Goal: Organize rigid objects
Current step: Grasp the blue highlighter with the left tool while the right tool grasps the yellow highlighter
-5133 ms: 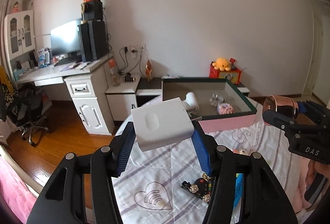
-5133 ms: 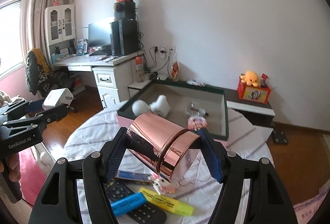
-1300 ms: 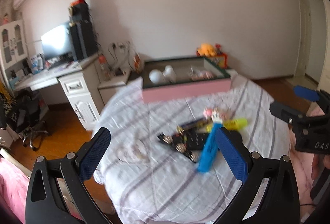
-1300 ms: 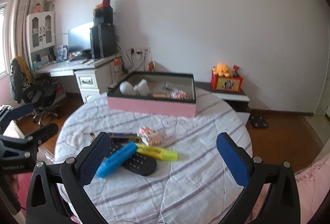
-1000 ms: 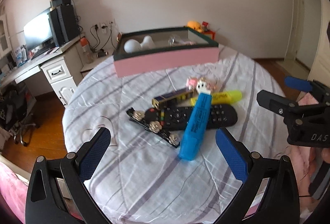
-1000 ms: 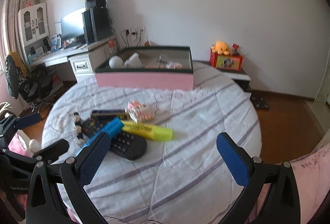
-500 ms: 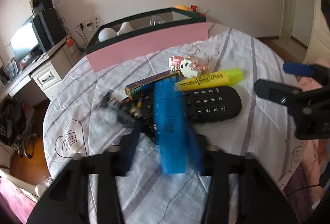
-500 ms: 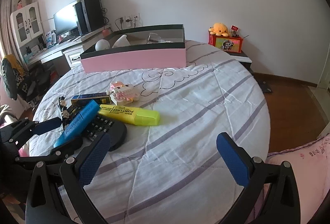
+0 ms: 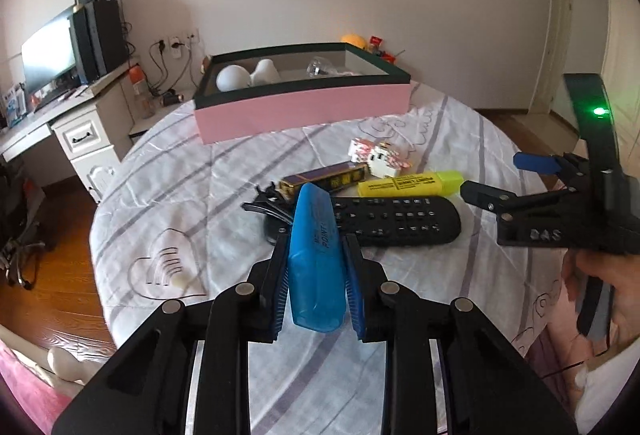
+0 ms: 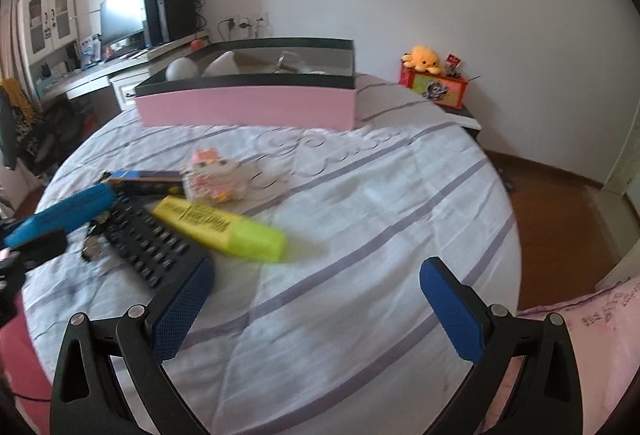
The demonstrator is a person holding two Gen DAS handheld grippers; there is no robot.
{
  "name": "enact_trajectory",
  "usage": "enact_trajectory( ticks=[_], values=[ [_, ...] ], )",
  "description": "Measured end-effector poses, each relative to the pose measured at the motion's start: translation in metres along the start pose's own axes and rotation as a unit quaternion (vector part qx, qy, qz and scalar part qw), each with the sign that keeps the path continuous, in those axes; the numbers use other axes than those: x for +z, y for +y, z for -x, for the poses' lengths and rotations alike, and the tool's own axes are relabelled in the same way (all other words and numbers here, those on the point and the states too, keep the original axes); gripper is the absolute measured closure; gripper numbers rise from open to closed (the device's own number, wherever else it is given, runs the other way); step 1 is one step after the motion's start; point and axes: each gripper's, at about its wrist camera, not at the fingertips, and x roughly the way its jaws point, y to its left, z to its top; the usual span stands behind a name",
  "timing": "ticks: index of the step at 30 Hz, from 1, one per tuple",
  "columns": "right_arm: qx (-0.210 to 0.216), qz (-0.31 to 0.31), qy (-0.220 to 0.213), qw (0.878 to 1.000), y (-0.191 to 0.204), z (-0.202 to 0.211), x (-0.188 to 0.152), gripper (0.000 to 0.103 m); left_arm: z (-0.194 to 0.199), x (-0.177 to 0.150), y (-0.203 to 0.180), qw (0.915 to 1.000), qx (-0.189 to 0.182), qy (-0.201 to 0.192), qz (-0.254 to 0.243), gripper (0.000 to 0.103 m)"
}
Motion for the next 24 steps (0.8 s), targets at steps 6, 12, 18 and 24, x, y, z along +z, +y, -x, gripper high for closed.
enact_trajectory(
  ticks=[6, 12, 18, 24],
  values=[
    [0.013, 0.039, 0.031, 0.999, 0.008, -0.020, 0.003, 0.003, -0.001, -0.005, 0.009, 0.9999, 0.003, 0.008, 0.007, 0.077],
    [0.048, 0.085, 0.027, 0.995, 0.027, -0.022, 0.007, 0.005, 0.000, -0.010, 0.019, 0.9998, 0.006, 0.010, 0.018, 0.077],
    [0.088, 0.117, 0.035, 0.989, 0.034, -0.032, 0.019, 0.017, -0.009, -0.019, 0.029, 0.9991, 0.012, 0.028, 0.030, 0.077],
    [0.139, 0.120, 0.044, 0.982, 0.035, -0.038, 0.022, 0.048, -0.017, -0.024, 0.037, 0.9975, 0.004, 0.042, 0.056, 0.058]
  ],
)
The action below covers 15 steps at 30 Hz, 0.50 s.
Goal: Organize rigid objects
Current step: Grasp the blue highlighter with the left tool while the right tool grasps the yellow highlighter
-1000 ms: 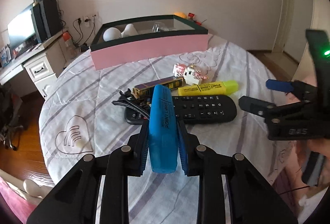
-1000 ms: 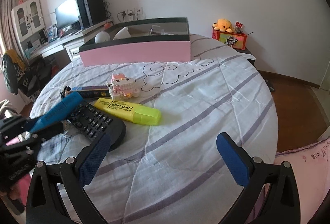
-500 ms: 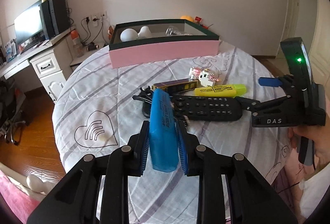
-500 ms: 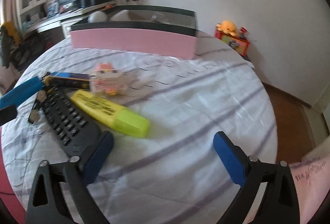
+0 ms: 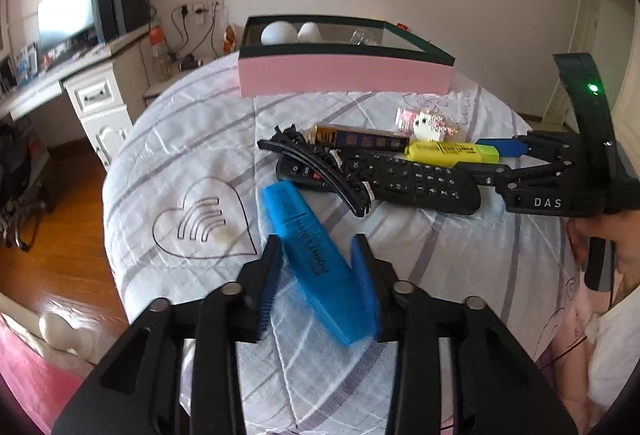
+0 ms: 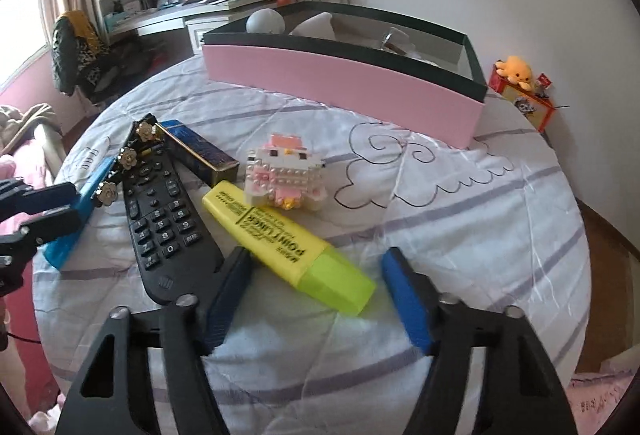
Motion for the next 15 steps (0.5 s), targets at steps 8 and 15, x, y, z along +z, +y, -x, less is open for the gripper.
enact_trajectory(
  ticks=[8, 15],
  values=[
    [0.002, -0.066, -0.011, 0.998, 0.002, 0.017, -0.021, 0.078, -0.008, -0.004, 0.004, 0.9998, 0.010, -0.002, 0.016, 0.057],
    [-0.005, -0.055, -0.010, 0.998, 0.009, 0.015, -0.015, 0.071, -0.009, -0.004, 0.005, 0.9999, 0.012, -0.009, 0.006, 0.069]
  ],
)
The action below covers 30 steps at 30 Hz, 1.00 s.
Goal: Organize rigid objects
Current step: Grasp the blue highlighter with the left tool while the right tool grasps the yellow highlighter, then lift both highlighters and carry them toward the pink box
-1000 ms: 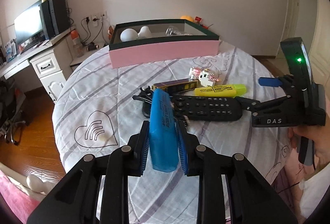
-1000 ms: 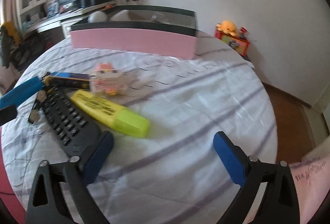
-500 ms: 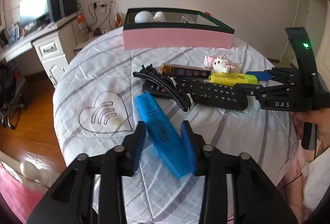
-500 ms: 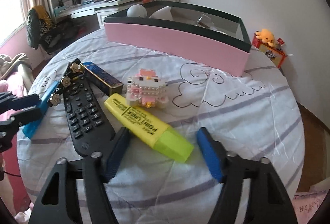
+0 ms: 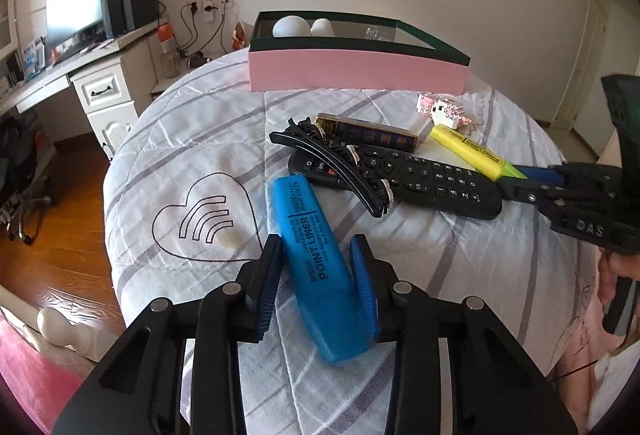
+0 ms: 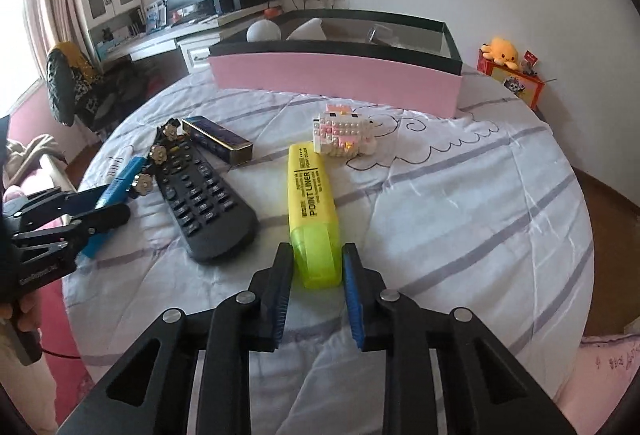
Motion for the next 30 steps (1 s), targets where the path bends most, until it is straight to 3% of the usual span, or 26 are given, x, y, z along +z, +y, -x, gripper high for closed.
enact_trajectory(
  ticks=[4, 12, 14, 16, 17, 30],
  values=[
    [-0.002, 0.016, 0.006, 1.000, 0.002, -0.012, 0.013, 0.057, 0.001, -0.002, 0.005, 0.9999, -0.009, -0.003, 0.005, 0.070],
    [-0.002, 0.026, 0.009, 1.000, -0.001, -0.026, 0.025, 0.051, -0.005, 0.002, 0.003, 1.0000, 0.000, -0.002, -0.003, 0.070],
    [-0.001, 0.024, 0.008, 1.000, -0.002, -0.026, 0.025, 0.053, -0.007, 0.003, 0.000, 0.9999, 0.007, -0.005, -0.009, 0.073],
    [-0.009, 0.023, 0.001, 1.000, -0.001, -0.022, 0.022, 0.073, -0.008, 0.004, -0.003, 0.9997, 0.013, -0.006, -0.019, 0.077],
    [-0.012, 0.018, -0.003, 1.000, -0.002, -0.019, 0.019, 0.075, -0.008, 0.005, -0.004, 0.9997, 0.013, -0.006, -0.018, 0.077],
    [-0.037, -0.041, -0.012, 0.998, -0.009, -0.008, 0.003, 0.076, -0.010, 0.006, -0.008, 0.9996, 0.005, 0.001, -0.027, 0.076]
  ],
)
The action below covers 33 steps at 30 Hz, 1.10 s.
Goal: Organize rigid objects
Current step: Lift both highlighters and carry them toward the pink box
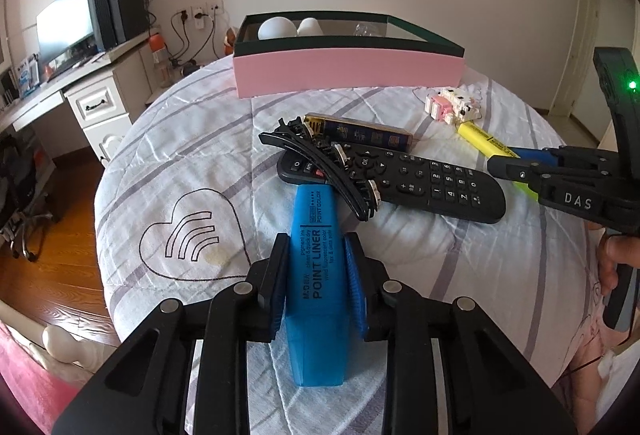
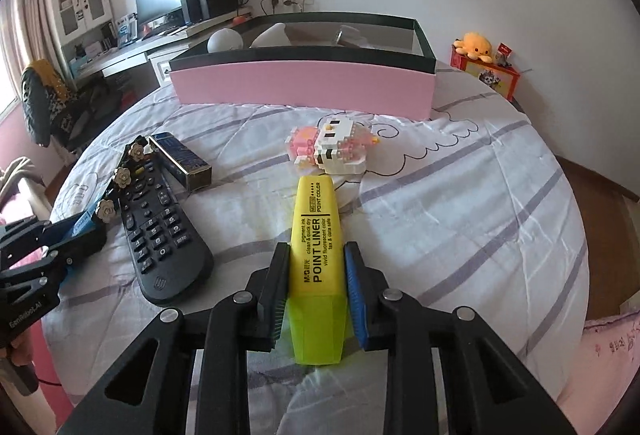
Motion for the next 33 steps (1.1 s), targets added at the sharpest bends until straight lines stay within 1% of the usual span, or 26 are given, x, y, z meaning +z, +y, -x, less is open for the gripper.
enact_trajectory(
  ticks=[3, 5, 8, 11, 15, 21, 24, 25, 26, 33],
  values=[
    [-0.010, 0.012, -0.001, 1.000, 0.003, 0.000, 0.000, 0.076, 0.001, 0.000, -0.001, 1.0000, 0.003, 0.000, -0.001, 0.077],
    [-0.012, 0.014, -0.002, 1.000, 0.004, 0.000, -0.001, 0.076, 0.002, 0.000, -0.004, 0.9999, 0.008, -0.001, -0.008, 0.077],
    [-0.012, 0.011, -0.007, 1.000, 0.005, 0.004, -0.002, 0.076, 0.007, 0.000, -0.003, 1.0000, 0.008, -0.004, -0.004, 0.077],
    [-0.003, 0.000, -0.018, 1.000, 0.005, 0.012, -0.003, 0.076, 0.015, 0.002, -0.003, 0.9998, 0.011, -0.014, -0.003, 0.077],
    [-0.001, -0.005, -0.042, 0.999, 0.007, 0.030, 0.000, 0.076, 0.031, 0.008, -0.002, 0.9994, 0.011, -0.034, 0.001, 0.077],
    [0.008, -0.006, -0.091, 0.996, 0.014, 0.071, 0.011, 0.076, 0.067, 0.025, -0.006, 0.9969, 0.013, -0.078, -0.002, 0.077],
    [0.009, 0.002, -0.117, 0.993, 0.020, 0.093, 0.018, 0.076, 0.090, 0.035, -0.008, 0.9939, 0.014, -0.109, -0.005, 0.077],
    [0.010, 0.005, -0.124, 0.992, 0.022, 0.100, 0.020, 0.076, 0.101, 0.040, -0.009, 0.9918, 0.023, -0.125, -0.006, 0.077],
    [0.011, 0.008, -0.137, 0.990, 0.025, 0.109, 0.023, 0.076, 0.107, 0.044, -0.012, 0.9904, 0.024, -0.136, -0.010, 0.077],
    [0.009, 0.032, -0.190, 0.981, 0.045, 0.152, 0.036, 0.076, 0.154, 0.065, -0.015, 0.9788, 0.041, -0.200, -0.013, 0.077]
  ],
)
